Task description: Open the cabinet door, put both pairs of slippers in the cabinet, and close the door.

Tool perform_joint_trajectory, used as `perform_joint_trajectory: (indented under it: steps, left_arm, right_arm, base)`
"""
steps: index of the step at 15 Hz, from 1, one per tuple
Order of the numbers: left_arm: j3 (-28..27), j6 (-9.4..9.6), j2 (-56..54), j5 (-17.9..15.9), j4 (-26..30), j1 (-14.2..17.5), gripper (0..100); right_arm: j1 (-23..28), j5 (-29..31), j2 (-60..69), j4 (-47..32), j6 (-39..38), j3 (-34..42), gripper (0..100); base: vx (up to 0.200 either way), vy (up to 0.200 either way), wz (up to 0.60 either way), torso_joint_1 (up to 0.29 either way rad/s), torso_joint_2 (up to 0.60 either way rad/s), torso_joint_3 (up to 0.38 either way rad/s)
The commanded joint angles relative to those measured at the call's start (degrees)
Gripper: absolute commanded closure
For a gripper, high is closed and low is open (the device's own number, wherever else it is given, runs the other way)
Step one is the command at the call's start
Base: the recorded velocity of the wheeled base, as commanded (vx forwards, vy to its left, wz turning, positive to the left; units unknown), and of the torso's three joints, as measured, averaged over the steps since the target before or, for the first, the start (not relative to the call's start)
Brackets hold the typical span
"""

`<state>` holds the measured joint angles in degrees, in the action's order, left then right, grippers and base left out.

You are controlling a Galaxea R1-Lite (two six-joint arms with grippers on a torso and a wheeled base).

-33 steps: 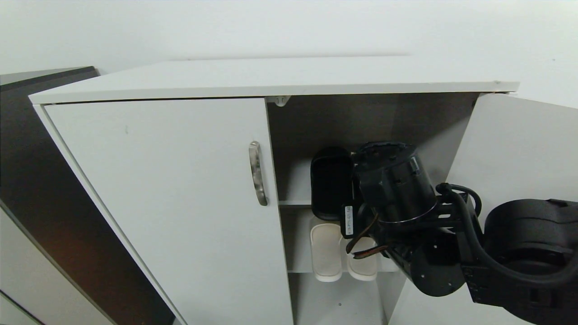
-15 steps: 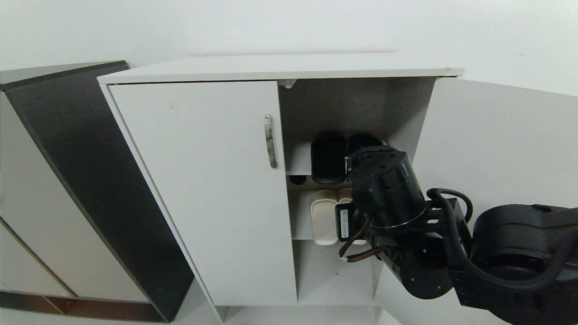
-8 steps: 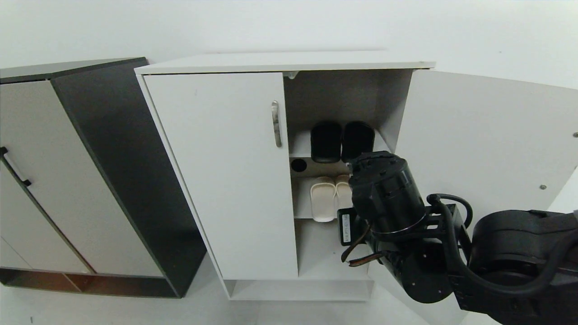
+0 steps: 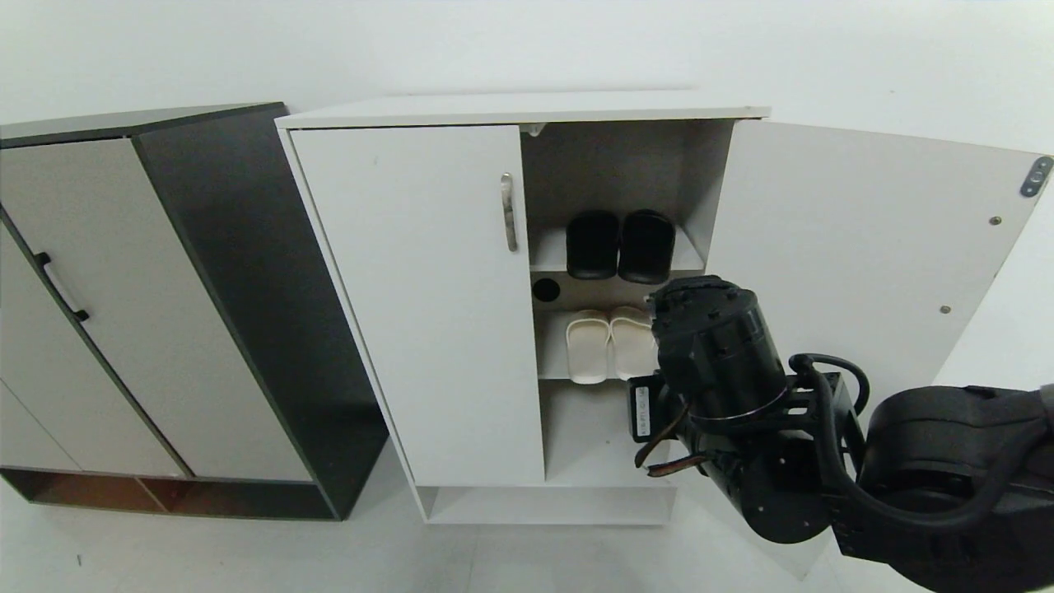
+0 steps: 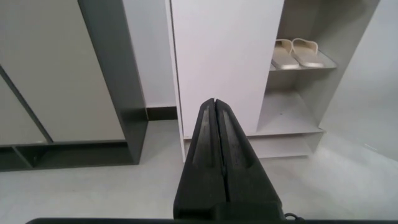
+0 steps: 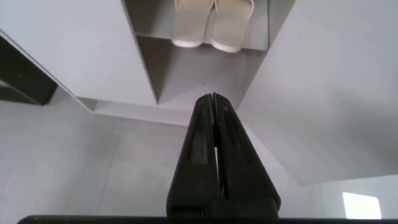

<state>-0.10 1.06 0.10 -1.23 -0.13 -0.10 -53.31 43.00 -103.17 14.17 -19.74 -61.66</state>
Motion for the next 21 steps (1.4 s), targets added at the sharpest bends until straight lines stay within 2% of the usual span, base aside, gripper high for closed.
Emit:
perform_joint_trajectory:
  steps: [1,5,7,11,18,21]
  left_arm:
    - [0.0,-0.01,0.0,0.0,0.0,0.0,100]
    - [0.0,-0.01,0.0,0.0,0.0,0.0,100]
    - [0.0,-0.01,0.0,0.0,0.0,0.1,100]
    - [0.0,-0.01,0.0,0.0,0.0,0.0,100]
    - [0.0,-0.01,0.0,0.0,0.0,0.0,100]
    - [0.0,-0.01,0.0,0.0,0.0,0.0,100]
  right_arm:
    - [0.3,0.0,0.3,0.6,0.2,0.7,100]
    - [0.5,0.0,2.8,3.8,1.8,3.9,100]
    - [0.8,-0.5,3.7,7.9,3.7,6.4,100]
    - [0.8,-3.8,3.0,13.3,5.9,9.9,100]
    - [2.3,-4.0,-0.3,14.0,5.8,9.5,100]
    - [2.3,-3.9,0.2,14.0,5.9,9.6,100]
  base:
    - [0.0,0.0,0.0,0.0,0.0,0.0]
    - [0.0,0.0,0.0,0.0,0.0,0.0]
    - [0.0,0.0,0.0,0.0,0.0,0.0]
    - [0.0,0.0,0.0,0.0,0.0,0.0]
    - [0.0,0.0,0.0,0.0,0.0,0.0]
    - [0.0,0.0,0.0,0.004,-0.18,-0.25]
